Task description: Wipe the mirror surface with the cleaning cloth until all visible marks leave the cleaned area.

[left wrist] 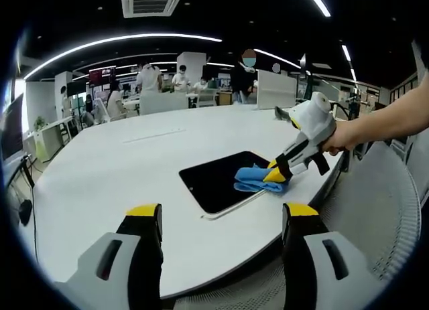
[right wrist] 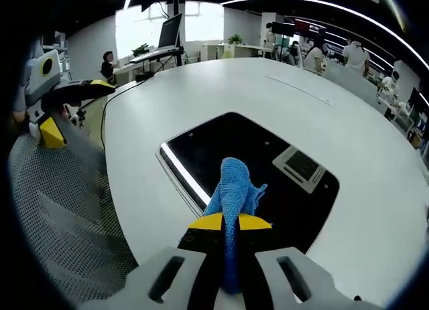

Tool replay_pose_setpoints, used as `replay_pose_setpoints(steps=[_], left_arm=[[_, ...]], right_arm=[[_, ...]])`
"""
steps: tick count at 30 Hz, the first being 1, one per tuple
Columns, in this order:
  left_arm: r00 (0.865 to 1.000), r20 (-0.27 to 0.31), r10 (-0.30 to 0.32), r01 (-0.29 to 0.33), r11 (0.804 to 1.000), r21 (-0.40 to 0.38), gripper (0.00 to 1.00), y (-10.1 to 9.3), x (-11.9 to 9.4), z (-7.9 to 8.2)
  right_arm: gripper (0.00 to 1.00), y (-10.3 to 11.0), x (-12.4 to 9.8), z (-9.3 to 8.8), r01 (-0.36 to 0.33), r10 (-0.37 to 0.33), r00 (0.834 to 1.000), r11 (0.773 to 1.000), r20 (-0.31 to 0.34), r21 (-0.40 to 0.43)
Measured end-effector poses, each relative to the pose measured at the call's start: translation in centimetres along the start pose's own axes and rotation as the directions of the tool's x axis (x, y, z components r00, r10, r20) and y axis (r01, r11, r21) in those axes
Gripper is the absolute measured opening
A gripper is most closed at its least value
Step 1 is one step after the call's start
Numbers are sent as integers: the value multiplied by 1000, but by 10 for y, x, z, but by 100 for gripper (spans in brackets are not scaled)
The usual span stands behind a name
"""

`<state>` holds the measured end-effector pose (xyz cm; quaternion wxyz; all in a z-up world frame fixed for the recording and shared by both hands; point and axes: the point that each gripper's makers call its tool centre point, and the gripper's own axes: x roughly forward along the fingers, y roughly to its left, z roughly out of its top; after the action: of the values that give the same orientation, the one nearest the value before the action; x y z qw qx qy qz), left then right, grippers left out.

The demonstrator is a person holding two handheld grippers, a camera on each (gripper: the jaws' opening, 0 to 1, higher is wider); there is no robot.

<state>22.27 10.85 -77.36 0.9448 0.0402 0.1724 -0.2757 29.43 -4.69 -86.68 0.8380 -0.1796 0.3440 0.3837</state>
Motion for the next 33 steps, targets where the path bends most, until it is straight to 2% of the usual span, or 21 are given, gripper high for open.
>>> replay_pose_setpoints(steps=[19,33], left_arm=[[1000,1,9,-9,1000,0,71,2,-1,-1],[1000,-5,4,-4,1000,1,71,2,0,-2]], right_arm=[[0,-2,-2,-2,-19,18,999,1000,28,18],[0,-27,-19,-19,16,-17,1000,997,19,76]])
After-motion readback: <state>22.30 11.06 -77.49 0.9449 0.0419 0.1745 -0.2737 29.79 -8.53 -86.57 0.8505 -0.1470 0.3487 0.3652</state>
